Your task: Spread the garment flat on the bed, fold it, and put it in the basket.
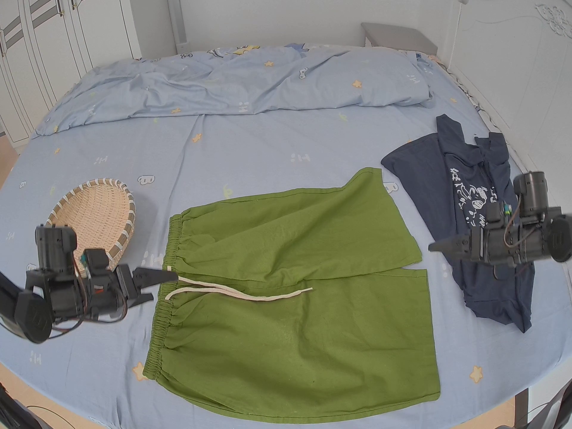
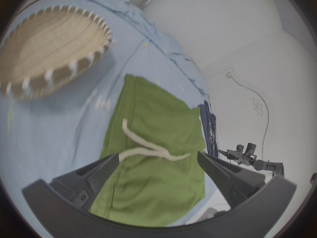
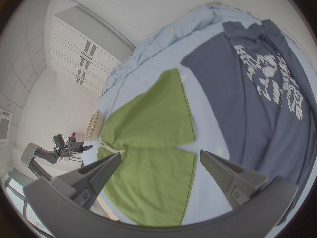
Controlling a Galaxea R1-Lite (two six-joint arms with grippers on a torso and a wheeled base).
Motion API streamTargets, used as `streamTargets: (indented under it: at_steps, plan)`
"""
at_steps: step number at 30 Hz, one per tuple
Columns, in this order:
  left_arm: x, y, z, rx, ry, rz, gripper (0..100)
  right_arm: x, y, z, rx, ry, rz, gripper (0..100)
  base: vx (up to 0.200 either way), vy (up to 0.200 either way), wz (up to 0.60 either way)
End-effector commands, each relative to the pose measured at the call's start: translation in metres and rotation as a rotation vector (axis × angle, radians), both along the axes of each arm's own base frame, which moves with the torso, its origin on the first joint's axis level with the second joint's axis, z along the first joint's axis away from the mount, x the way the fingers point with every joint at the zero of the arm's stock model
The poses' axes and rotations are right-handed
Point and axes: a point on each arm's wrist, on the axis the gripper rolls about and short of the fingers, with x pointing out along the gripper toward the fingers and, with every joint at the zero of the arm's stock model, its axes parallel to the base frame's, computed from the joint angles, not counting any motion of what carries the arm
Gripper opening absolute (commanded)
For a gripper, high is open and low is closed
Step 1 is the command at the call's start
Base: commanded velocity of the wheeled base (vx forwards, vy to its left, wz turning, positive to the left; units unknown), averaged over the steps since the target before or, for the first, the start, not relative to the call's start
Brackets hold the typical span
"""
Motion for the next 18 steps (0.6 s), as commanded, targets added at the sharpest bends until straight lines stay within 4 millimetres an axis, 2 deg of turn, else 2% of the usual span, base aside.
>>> streamTargets:
  at_steps: [1, 7, 13, 18]
  plan:
    - [-0.091, 0.006, -0.027, -0.067, 0.144, -0.053, 100, -0.087, -0.005, -0.011, 0.021, -0.010, 0.005, 100, 0.000, 0.000, 0.00]
    - [-0.118, 0.005, -0.049, 0.027, 0.181, -0.138, 100, -0.088, 0.000, -0.015, 0.030, 0.008, 0.041, 100, 0.000, 0.000, 0.00]
    - [-0.121, 0.014, -0.052, 0.079, 0.167, -0.128, 100, -0.090, 0.001, -0.015, 0.031, 0.008, 0.043, 100, 0.000, 0.000, 0.00]
    - [-0.114, 0.017, -0.061, 0.088, 0.211, -0.124, 100, -0.090, 0.001, -0.016, 0.029, 0.013, 0.042, 100, 0.000, 0.000, 0.00]
